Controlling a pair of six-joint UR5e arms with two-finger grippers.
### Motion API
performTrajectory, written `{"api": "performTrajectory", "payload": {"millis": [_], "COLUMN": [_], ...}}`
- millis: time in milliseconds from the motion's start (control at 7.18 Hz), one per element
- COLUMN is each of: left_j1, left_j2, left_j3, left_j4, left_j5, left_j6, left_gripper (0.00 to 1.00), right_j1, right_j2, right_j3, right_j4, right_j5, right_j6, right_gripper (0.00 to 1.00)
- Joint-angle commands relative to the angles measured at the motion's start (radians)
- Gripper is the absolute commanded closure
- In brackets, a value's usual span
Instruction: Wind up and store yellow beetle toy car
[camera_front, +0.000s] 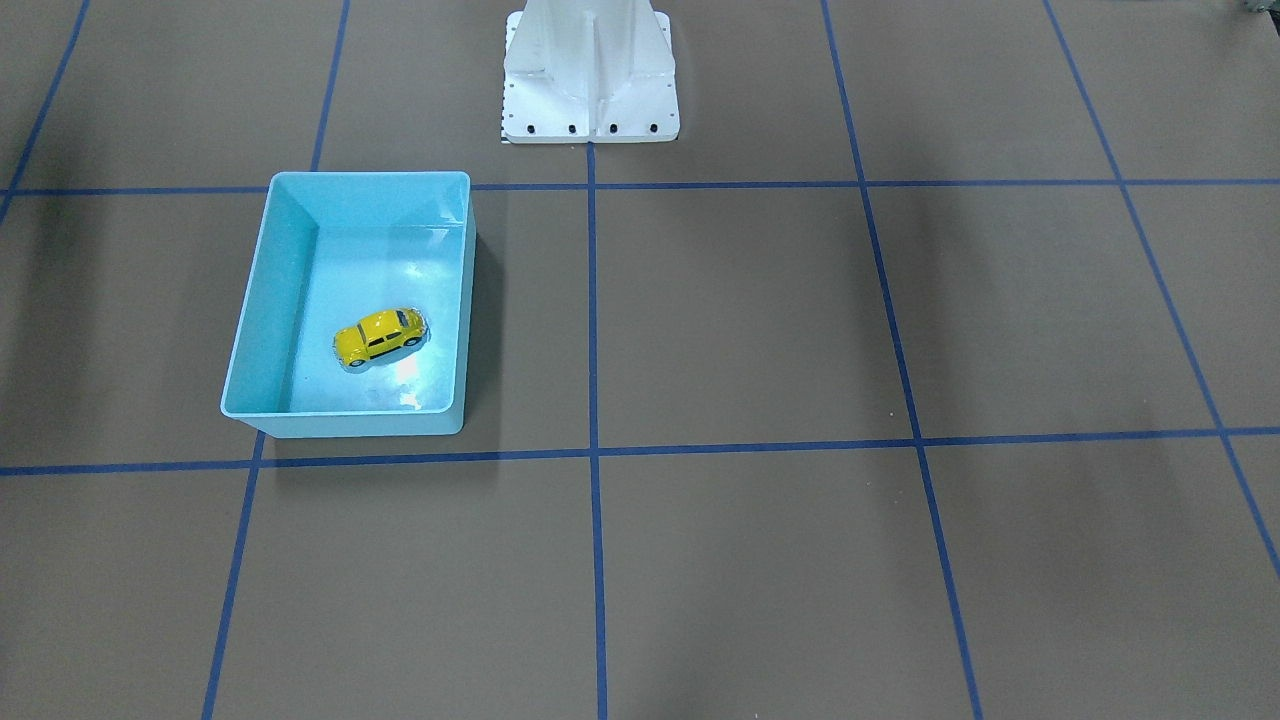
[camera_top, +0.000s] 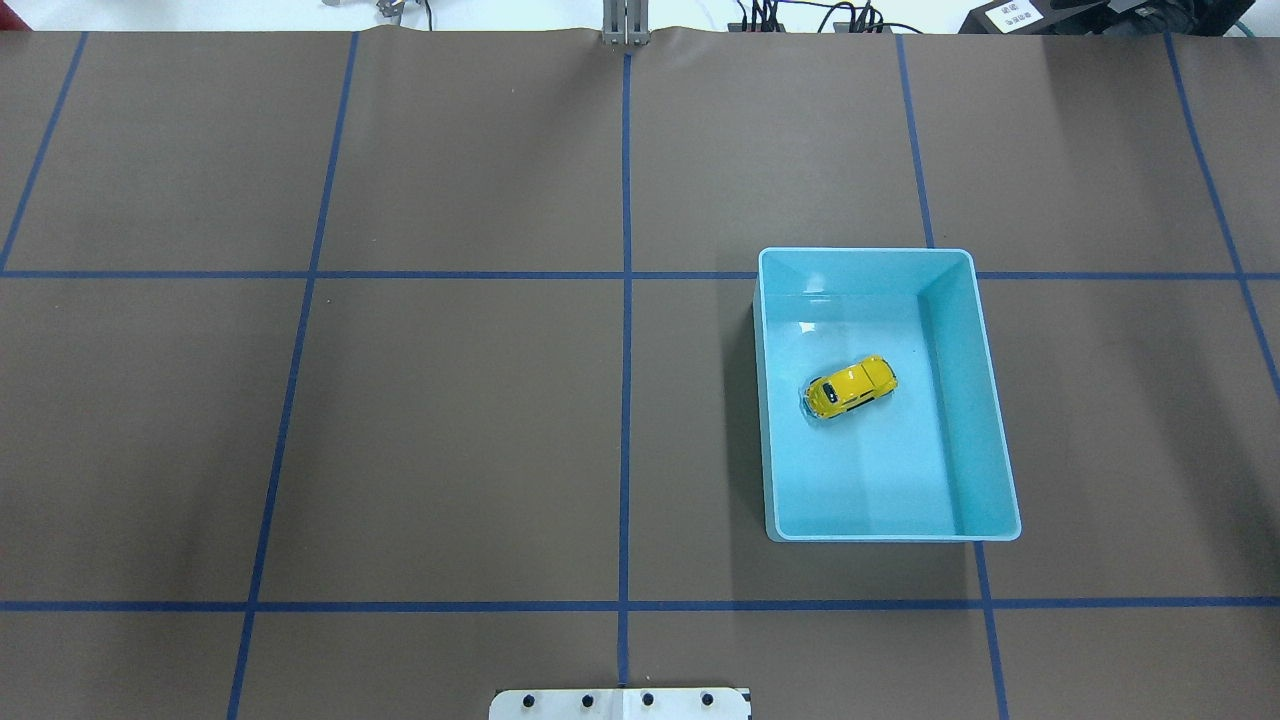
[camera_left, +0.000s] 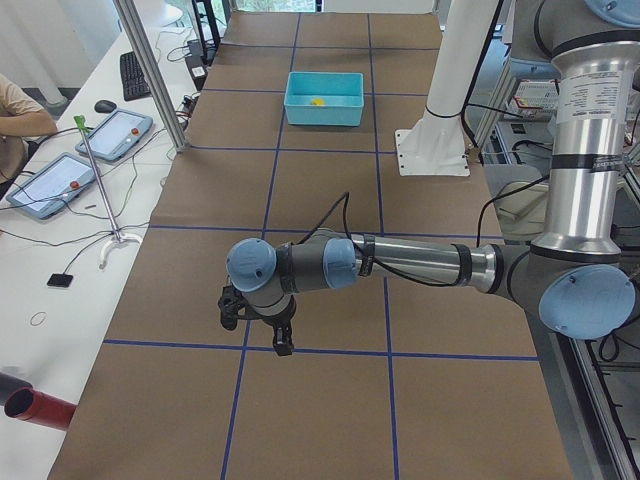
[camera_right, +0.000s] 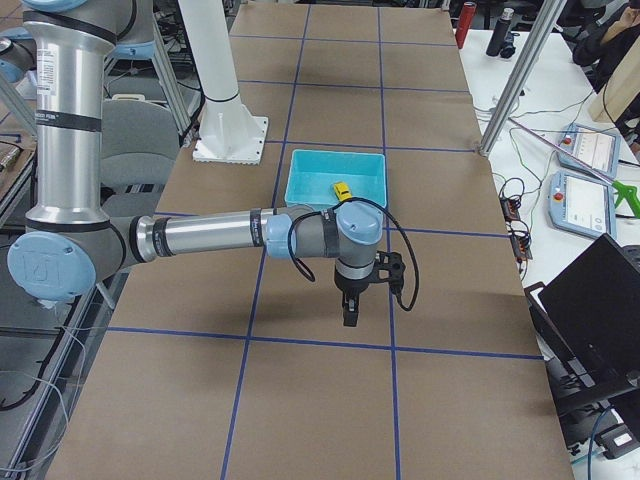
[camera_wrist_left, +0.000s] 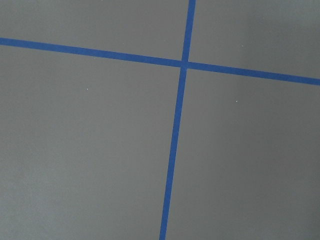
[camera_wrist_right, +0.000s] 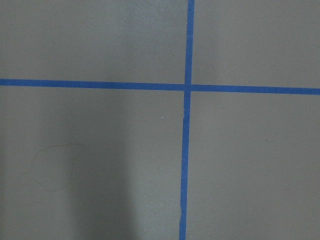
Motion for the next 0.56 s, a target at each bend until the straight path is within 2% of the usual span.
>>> {"api": "performTrajectory", "payload": {"millis": [0, 418], "left_j1": [0.0, 0.0], "left_j2": [0.0, 0.0], "left_j3": [0.0, 0.0], "left_j4": [0.0, 0.0], "left_j5": [0.0, 0.0], "left_j6": [0.0, -0.002], "left_gripper": [0.0, 0.0], "right_j1": [0.0, 0.0], "right_j2": [0.009, 0.009], "right_j3": [-0.024, -0.026], "right_j4": [0.008, 0.008], "right_j5": [-0.001, 0.01], "right_j6": [0.003, 0.005], "right_gripper": [0.0, 0.0]}}
